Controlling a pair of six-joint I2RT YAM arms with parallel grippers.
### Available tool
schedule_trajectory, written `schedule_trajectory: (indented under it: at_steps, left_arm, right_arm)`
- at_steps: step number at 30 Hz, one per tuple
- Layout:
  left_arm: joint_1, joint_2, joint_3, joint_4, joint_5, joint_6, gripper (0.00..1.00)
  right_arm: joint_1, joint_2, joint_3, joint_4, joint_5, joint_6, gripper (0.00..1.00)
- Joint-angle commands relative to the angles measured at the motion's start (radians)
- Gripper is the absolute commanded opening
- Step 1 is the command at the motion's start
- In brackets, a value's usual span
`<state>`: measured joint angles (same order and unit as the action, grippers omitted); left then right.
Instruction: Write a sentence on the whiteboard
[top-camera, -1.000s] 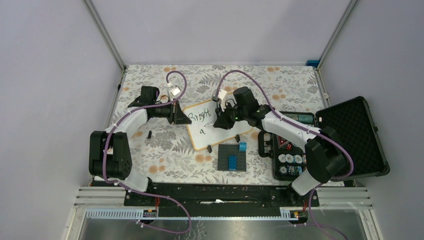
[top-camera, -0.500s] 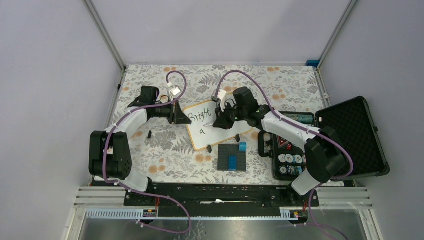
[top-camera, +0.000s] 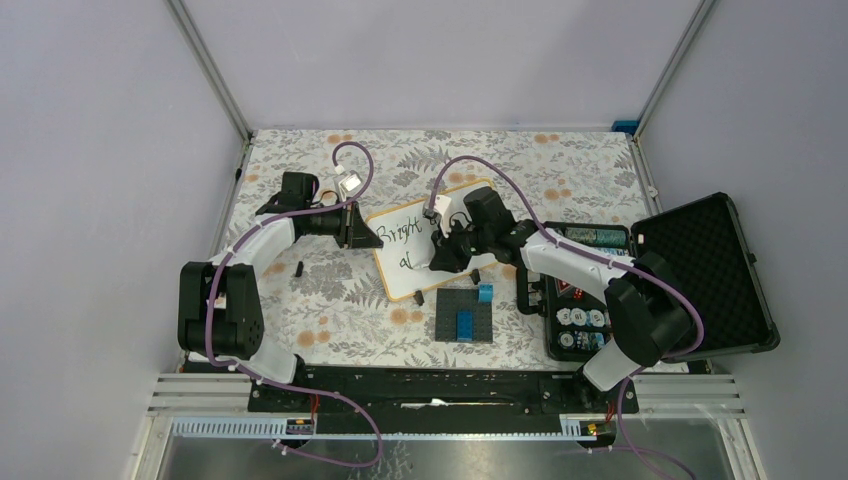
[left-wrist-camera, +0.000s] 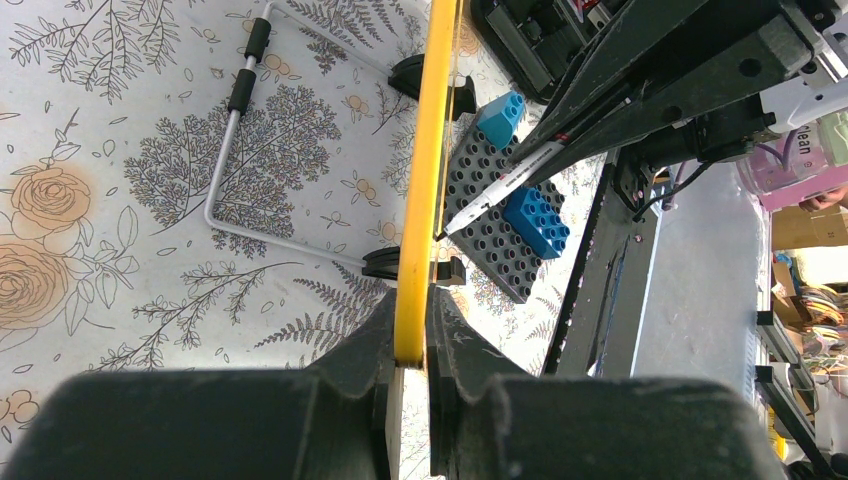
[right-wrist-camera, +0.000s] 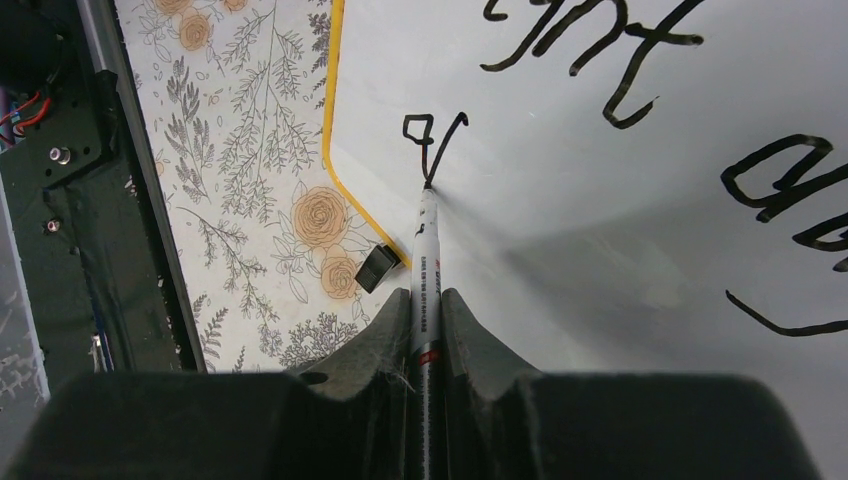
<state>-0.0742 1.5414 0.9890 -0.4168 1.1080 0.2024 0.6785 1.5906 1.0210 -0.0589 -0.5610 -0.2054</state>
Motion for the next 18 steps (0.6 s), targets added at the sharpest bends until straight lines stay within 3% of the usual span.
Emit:
schedule_trajectory:
  at_steps: [1,18]
  left_arm:
    - [-0.012,0.018,0.020,0.024,-0.092,0.072,0.00]
    - [-0.013,0.010,0.018,0.024,-0.095,0.072,0.00]
  right_arm:
    - [0.008,-0.008,-0.002,0.028,0.024,-0.022,0.00]
    - [0.006,-0.008,0.072,0.029,0.070,-0.009,0.00]
